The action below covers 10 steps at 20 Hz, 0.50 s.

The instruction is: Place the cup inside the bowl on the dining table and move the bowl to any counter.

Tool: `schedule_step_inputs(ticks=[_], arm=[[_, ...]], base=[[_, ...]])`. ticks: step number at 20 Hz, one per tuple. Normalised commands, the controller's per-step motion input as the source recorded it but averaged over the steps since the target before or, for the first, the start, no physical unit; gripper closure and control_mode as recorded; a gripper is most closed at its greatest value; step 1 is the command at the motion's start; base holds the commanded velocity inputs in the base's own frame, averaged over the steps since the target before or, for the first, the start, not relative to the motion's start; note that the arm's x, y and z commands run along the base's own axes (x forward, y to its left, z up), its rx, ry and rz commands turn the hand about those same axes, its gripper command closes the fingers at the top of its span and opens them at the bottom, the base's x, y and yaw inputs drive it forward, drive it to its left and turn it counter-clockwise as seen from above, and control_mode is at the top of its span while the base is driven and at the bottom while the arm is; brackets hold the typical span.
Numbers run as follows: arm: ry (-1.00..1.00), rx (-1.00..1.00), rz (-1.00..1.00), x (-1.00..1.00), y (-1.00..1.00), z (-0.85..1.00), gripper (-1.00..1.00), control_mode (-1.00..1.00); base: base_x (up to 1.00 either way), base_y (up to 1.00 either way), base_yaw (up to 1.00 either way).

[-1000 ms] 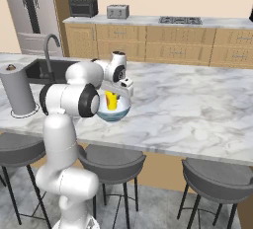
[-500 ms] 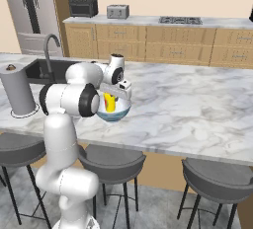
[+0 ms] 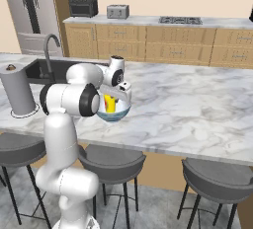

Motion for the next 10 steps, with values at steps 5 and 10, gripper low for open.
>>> schedule_step_inputs(ticks=[5, 10], arm=[[0.00, 0.00, 0.00, 0.00, 0.00, -0.09, 1.00, -1.00], [0.00, 0.00, 0.00, 0.00, 0.00, -0.17, 1.00, -1.00]], base=[[0.00, 0.00, 0.00], [0.00, 0.00, 0.00]])
